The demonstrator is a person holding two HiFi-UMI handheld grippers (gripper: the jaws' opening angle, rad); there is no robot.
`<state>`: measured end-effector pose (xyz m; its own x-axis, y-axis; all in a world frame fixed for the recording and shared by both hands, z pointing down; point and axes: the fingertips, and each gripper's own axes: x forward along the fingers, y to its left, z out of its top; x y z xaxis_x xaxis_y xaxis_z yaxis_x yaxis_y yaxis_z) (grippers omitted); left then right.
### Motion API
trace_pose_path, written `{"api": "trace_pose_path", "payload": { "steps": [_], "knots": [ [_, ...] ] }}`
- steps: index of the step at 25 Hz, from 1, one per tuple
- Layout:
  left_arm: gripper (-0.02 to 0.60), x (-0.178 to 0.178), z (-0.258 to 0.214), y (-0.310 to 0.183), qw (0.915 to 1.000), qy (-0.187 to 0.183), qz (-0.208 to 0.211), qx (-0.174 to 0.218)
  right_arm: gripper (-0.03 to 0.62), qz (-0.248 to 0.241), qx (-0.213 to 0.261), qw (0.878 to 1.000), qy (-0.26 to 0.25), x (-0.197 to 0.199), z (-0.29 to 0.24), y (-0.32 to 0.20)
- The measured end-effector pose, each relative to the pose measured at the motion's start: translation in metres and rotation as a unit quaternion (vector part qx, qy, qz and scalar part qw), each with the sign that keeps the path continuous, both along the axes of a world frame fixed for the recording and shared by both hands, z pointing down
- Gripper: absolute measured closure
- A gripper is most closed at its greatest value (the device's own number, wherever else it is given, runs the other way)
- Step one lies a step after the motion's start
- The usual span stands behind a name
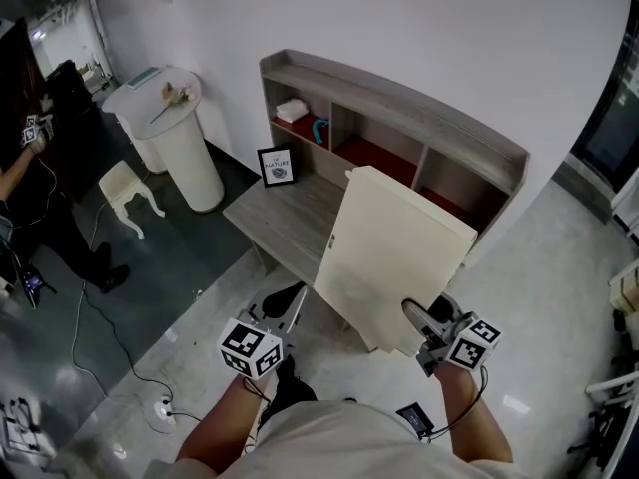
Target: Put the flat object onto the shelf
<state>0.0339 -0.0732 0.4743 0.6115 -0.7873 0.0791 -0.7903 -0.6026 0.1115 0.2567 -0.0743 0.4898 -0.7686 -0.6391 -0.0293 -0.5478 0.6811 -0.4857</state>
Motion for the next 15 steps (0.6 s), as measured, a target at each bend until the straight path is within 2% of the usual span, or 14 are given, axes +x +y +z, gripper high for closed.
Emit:
{"api": "trace_pose_path", "payload": {
  "steps": [7, 15],
  "knots": [
    [0.569, -0.046, -0.003, -0.062, 0.9997, 0.002, 0.024, -0.002, 0.306, 0.014, 0.004, 1.0, 0.005, -0.05, -0.009, -0.057],
    [0.569, -0.125, -0.025, -0.123, 0.9983, -0.002, 0.055, 0.018, 0.306, 0.033, 0.02, 0.999, 0.015, -0.128, -0.028, -0.118]
  ]
}}
